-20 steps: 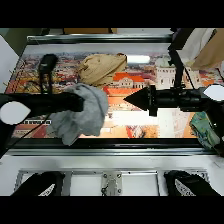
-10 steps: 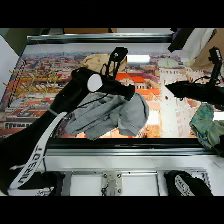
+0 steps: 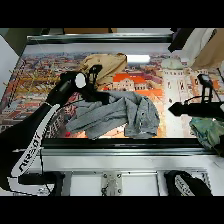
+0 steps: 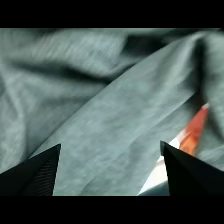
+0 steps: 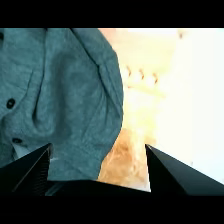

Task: Fold the clothes and pants, and hang the long-sleeved shirts on hangers.

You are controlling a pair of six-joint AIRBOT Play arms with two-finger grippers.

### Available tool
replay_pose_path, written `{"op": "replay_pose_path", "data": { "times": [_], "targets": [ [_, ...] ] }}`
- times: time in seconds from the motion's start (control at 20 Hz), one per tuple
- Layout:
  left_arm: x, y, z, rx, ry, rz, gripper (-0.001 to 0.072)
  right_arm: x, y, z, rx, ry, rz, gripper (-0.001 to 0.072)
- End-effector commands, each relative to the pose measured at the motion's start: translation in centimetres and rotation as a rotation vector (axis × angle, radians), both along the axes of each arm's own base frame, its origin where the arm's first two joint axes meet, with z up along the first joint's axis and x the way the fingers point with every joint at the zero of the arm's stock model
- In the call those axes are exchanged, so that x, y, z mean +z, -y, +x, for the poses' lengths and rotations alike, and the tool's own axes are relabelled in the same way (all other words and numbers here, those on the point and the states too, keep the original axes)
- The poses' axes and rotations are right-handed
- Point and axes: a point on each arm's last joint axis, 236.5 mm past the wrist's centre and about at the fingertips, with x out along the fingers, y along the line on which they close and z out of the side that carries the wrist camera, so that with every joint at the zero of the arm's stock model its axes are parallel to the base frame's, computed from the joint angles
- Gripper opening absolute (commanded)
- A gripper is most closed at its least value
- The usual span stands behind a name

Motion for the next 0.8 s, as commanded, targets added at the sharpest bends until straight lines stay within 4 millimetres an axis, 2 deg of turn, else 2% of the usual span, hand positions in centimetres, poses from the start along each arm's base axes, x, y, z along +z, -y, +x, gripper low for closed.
{"op": "replay_pose_path", "data": {
  "times": [0.0,0.05,0.15,0.25,0.3,0.35,0.4,0.45,0.5,0.55,0.75],
  "targets": [
    [-5.8,-3.0,-2.9,-0.021,-0.105,0.065,0.0684,-5.7,-1.4,-3.5,0.055,-0.182,0.006,0.0516],
    [-7.1,-2.8,-3.5,-0.041,-0.123,0.079,0.0685,-6.6,-2.2,-4.1,0.102,-0.207,0.000,0.0487],
    [-9.0,-2.3,-4.1,-0.063,-0.154,0.098,0.0684,-7.9,-3.6,-5.1,0.195,-0.250,-0.044,0.0487],
    [-10.2,-2.2,-4.4,-0.066,-0.176,0.111,0.0682,-9.6,-3.5,-6.1,0.292,-0.305,-0.172,0.0488],
    [-10.4,-2.5,-4.3,-0.050,-0.182,0.114,0.0583,-10.3,-3.6,-6.4,0.311,-0.336,-0.205,0.0492],
    [-10.3,-2.9,-4.0,-0.031,-0.183,0.114,0.0299,-11.1,-3.9,-6.5,0.323,-0.357,-0.210,0.0494],
    [-10.0,-3.4,-3.7,-0.012,-0.182,0.109,0.0053,-11.8,-3.9,-6.2,0.294,-0.373,-0.199,0.0496],
    [-9.4,-3.9,-3.3,0.005,-0.174,0.103,0.0016,-12.6,-3.7,-5.9,0.247,-0.392,-0.190,0.0512],
    [-8.7,-4.5,-2.9,0.020,-0.163,0.096,0.0016,-13.4,-3.6,-5.5,0.192,-0.412,-0.175,0.0609],
    [-8.0,-4.9,-2.5,0.033,-0.147,0.088,0.0016,-14.3,-3.4,-5.1,0.147,-0.428,-0.165,0.0656],
    [-6.1,-6.2,-1.3,0.072,-0.104,0.069,0.0016,-15.8,-5.8,-3.5,0.087,-0.417,-0.037,0.0653]
  ]
}}
